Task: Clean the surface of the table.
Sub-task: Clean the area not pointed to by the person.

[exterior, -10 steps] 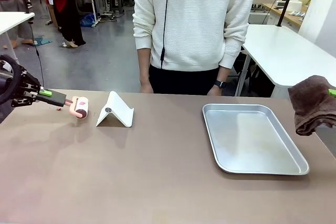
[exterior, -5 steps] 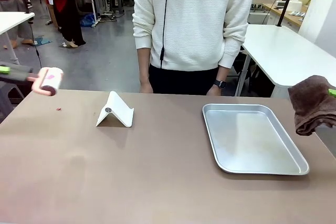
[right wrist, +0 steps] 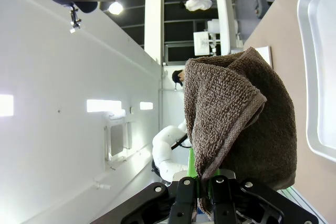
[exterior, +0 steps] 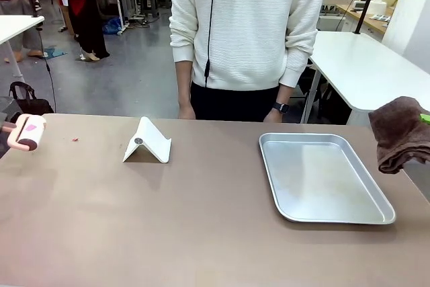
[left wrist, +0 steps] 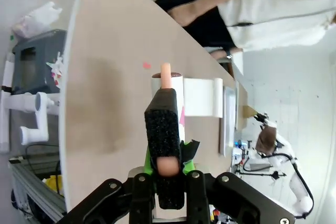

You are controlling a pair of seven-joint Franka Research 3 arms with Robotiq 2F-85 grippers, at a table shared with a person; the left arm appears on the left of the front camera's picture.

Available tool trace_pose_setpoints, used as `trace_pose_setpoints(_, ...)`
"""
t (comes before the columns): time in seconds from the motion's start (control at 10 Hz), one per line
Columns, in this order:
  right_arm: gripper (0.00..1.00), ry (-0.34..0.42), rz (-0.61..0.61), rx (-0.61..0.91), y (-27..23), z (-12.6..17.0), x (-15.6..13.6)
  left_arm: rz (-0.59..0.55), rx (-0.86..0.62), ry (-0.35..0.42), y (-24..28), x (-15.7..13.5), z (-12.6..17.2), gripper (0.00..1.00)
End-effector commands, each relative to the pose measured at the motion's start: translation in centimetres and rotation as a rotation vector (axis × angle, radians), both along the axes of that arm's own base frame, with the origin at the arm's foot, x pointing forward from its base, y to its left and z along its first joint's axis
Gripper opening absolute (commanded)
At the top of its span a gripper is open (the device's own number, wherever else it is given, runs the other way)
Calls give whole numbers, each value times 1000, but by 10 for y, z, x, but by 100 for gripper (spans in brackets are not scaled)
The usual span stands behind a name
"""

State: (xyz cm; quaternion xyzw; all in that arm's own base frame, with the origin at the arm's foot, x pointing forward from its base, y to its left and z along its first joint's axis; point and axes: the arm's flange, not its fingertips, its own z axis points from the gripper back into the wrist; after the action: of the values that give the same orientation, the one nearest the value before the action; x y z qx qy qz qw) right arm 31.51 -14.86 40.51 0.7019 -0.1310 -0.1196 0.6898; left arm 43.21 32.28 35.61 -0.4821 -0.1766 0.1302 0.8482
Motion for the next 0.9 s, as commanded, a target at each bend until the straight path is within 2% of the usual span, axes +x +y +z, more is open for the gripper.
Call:
trace_pose_setpoints(0.0,7,-7,6,-1,1,3,-1,42,30,-60,-10,15,0,22)
trace_pose_setpoints(0.1,7,-7,6,-1,1,3,-1,91,79,-64,-13,23,-5,3)
trace_pose_setpoints(0.3,7,-7,6,-1,1,3,-1,121,98,-62,-23,33,-11,3)
trace_pose_setpoints(0.8,7,-7,6,-1,1,3,-1,121,147,55,-40,49,-33,3)
